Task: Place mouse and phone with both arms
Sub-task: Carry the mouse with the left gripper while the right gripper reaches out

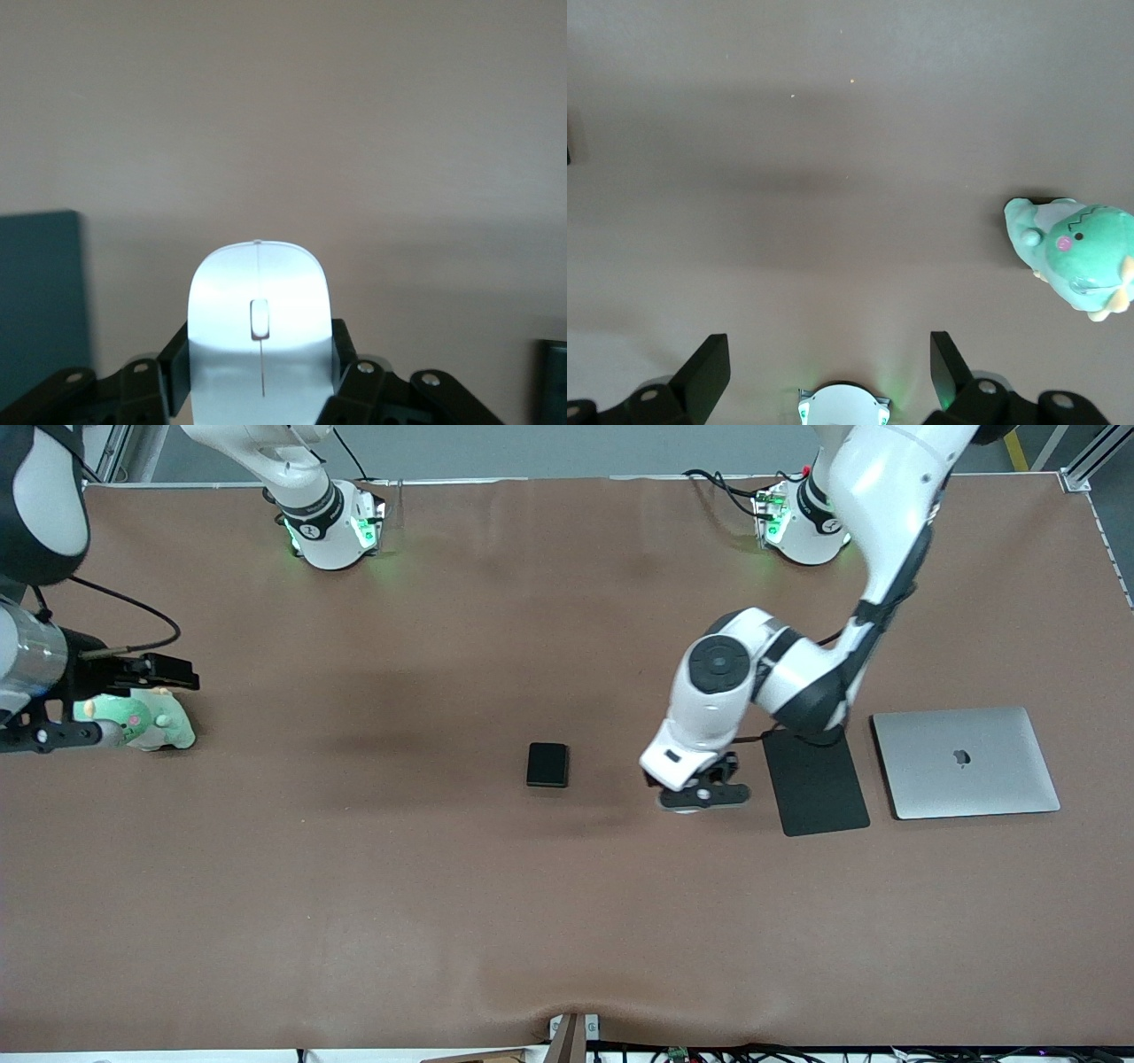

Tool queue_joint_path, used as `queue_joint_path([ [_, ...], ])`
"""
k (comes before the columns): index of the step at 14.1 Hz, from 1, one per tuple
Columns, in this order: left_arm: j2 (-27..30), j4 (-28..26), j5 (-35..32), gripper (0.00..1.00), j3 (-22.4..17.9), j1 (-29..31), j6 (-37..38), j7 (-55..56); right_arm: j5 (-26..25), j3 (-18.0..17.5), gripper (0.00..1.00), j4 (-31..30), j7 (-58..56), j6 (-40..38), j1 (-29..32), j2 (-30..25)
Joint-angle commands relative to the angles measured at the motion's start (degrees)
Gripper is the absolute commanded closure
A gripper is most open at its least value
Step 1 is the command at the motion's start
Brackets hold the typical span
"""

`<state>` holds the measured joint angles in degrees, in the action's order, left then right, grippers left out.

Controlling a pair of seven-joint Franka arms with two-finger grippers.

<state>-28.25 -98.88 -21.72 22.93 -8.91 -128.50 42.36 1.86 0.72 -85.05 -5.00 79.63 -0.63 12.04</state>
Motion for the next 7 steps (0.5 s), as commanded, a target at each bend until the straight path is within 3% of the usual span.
queue_joint_path([
  [1, 4.34, -7.36, -0.43, 0.90, 5.26, 10.09, -0.53, -5.08, 0.51, -0.19, 0.00, 1.03, 0.34, -0.88, -2.17, 1.32],
  [4, 4.43, -10.79, -0.43, 0.90, 9.23, 20.83, -0.61, -12.80, 1.82, -0.45, 0.00, 0.15, 1.65, 0.86, -5.33, 1.75],
  [7, 3.56, -13.26, -1.22, 0.90, 9.23, 24.10, -1.14, -13.53, 3.49, -0.54, 0.00, -3.44, 10.52, 5.87, -8.85, 2.46],
])
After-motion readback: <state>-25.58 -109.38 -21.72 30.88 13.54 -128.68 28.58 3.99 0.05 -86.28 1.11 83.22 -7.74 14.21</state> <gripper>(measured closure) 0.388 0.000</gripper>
